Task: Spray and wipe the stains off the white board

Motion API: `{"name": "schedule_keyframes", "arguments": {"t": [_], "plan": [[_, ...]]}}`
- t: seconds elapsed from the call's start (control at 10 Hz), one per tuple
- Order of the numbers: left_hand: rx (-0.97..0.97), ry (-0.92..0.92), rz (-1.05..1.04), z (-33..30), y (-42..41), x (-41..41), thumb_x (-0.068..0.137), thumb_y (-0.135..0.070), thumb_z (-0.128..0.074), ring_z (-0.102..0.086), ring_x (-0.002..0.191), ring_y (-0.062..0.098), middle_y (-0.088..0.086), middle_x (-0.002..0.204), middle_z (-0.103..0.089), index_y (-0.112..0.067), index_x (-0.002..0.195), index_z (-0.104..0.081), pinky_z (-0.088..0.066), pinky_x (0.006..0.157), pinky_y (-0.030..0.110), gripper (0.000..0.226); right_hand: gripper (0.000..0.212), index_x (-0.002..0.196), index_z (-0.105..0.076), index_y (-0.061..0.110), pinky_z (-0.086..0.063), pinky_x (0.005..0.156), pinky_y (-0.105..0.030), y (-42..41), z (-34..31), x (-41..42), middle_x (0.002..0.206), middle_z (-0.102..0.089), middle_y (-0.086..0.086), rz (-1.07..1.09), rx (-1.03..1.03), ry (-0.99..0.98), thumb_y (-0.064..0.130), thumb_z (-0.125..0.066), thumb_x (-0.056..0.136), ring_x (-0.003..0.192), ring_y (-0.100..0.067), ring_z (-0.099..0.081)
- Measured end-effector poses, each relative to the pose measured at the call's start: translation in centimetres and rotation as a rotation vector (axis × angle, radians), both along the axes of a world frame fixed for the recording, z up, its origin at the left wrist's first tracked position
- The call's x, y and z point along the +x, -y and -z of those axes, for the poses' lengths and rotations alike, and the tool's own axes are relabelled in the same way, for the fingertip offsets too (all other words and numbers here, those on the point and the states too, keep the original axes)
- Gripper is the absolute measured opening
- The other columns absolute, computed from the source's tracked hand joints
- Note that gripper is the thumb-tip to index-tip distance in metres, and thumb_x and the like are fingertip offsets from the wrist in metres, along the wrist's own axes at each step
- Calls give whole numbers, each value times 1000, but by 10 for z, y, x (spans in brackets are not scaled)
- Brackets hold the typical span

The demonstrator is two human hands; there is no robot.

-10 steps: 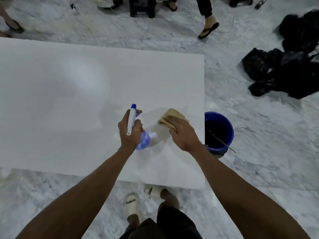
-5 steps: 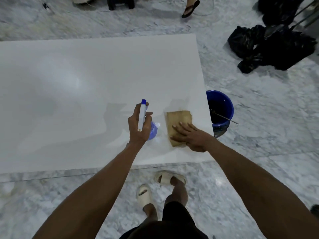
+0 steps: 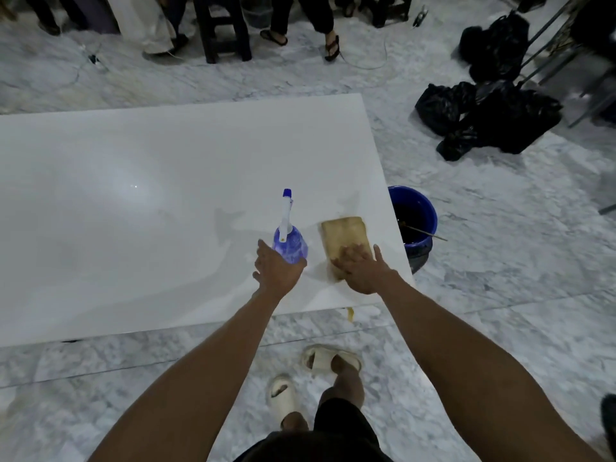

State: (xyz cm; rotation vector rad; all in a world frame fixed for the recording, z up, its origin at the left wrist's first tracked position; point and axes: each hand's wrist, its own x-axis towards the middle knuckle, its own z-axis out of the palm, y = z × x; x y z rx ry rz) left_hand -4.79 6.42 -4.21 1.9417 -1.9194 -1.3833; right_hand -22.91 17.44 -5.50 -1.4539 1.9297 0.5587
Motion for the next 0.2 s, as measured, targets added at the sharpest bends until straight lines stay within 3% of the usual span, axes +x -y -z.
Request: {"name": "schedule_keyframes", "arguments": {"t": [0.2], "plan": [[76, 132, 132, -15, -24, 23, 87, -32, -70, -52, 127, 38, 17, 139, -52, -3, 145, -30, -40, 108, 46, 76, 64, 157, -4, 31, 7, 120, -57, -40, -5, 52, 167, 6, 0, 419, -158, 136, 27, -35, 102, 153, -29, 10]]}}
